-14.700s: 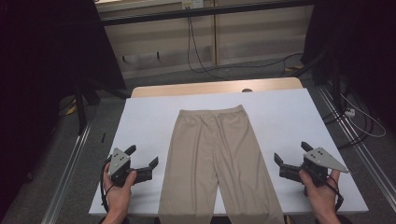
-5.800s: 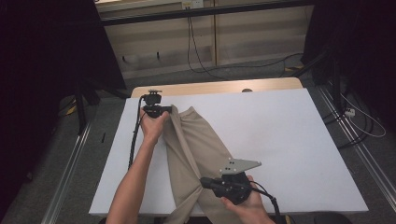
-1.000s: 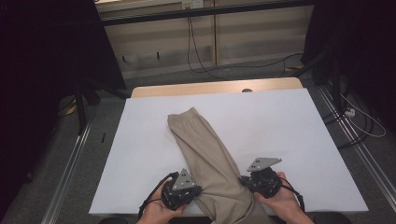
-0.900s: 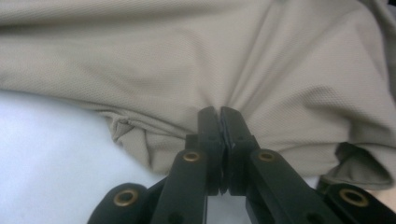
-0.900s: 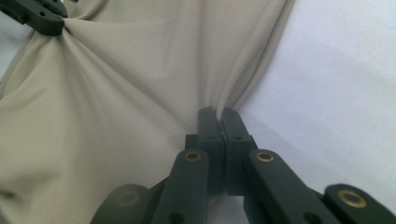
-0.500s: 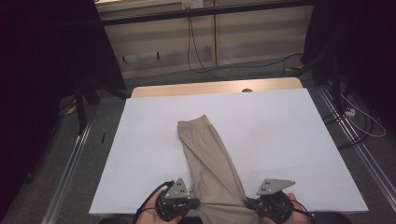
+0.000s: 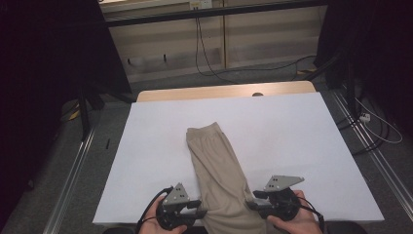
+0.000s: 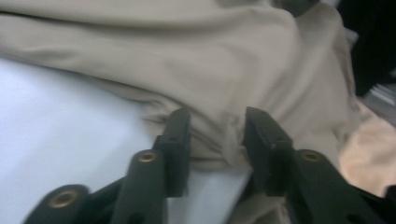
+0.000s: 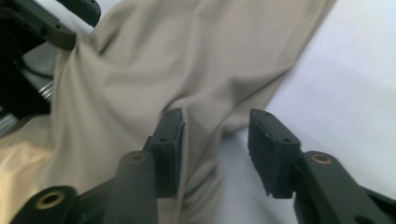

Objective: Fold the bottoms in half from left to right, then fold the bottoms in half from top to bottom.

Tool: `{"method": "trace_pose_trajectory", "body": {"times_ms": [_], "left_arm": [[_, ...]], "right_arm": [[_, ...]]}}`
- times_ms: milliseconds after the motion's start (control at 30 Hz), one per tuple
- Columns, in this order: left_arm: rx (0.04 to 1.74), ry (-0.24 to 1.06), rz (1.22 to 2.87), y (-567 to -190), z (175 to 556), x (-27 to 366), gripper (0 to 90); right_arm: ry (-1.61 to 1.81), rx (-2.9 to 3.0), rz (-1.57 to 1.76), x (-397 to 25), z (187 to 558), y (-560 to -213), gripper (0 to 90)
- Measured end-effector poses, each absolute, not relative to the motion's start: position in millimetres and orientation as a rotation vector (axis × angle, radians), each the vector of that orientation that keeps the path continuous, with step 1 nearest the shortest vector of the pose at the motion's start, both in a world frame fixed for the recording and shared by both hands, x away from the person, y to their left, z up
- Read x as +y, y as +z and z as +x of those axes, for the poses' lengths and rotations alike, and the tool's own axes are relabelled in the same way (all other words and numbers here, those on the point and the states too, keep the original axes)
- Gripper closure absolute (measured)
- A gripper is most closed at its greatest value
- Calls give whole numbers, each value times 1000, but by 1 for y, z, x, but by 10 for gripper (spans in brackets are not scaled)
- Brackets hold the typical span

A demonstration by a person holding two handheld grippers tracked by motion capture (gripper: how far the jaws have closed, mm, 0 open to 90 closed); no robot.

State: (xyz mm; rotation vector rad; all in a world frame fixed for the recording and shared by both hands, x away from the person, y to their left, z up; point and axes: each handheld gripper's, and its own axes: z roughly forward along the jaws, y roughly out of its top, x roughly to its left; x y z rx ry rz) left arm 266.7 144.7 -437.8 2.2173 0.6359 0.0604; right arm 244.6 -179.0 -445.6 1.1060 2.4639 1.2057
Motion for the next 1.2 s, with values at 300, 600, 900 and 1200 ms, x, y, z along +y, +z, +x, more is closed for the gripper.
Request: {"method": "trace_pose_trajectory", "body": {"times_ms": [300,600,900,1200], "left_arm": [[724,234,2133,-431,303,154,314],[838,343,2054,-430,357,158,157],[897,464,2009,-431,409,155,195],[984,472,1994,-442,448,148,338]], "right_arm": [[1221,2432,1168,-183,267,-445,336],[1284,2316,1160,-173,321,-424,332],[1250,2287,1132,-149,371,-428,361],[1226,2297,1137,-127,437,-429,609]]}}
